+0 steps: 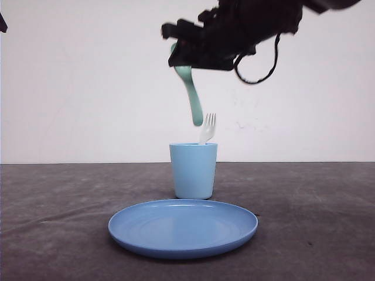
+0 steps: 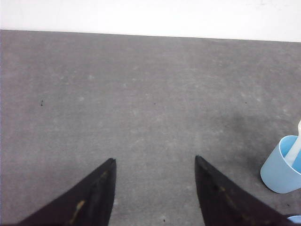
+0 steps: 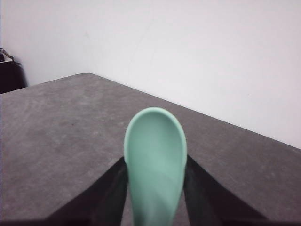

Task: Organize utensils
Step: 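Lift the green spoon with the right gripper and carry it over the cup, then lower the spoon into the blue cup and open the right gripper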

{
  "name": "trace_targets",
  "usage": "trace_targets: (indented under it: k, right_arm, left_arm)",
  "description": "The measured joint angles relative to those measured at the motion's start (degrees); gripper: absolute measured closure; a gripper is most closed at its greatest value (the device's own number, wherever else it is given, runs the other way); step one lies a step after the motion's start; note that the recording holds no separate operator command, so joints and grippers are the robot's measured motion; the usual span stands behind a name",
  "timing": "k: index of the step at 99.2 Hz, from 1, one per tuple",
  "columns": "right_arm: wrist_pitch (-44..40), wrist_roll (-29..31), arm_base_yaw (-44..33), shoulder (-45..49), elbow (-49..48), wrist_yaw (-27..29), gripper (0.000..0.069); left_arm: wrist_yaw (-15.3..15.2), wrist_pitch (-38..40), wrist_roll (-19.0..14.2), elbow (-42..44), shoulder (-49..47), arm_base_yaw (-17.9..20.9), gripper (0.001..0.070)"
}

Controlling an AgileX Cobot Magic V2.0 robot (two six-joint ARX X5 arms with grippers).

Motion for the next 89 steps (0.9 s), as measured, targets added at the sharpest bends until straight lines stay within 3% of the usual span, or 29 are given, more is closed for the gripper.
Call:
trace_targets:
  k: [27, 66, 89]
  right_arm:
    - [-0.2, -1.1, 0.0, 5.0, 1.1, -0.9, 0.0507]
    - [-8.0, -2.1, 0.0, 5.4, 1.3, -1.0, 0.0507]
    - [-8.4, -2.7, 0.0, 6.2, 1.4, -1.0, 0.0507]
  left_arm:
    - [0.0, -0.1, 0.0, 0.0, 0.0, 0.0, 0.0392]
    - [0.0, -1.0, 0.0, 0.0, 0.0, 0.0, 0.0392]
    - [0.0, -1.0, 0.0, 0.0, 0.0, 0.0, 0.0392]
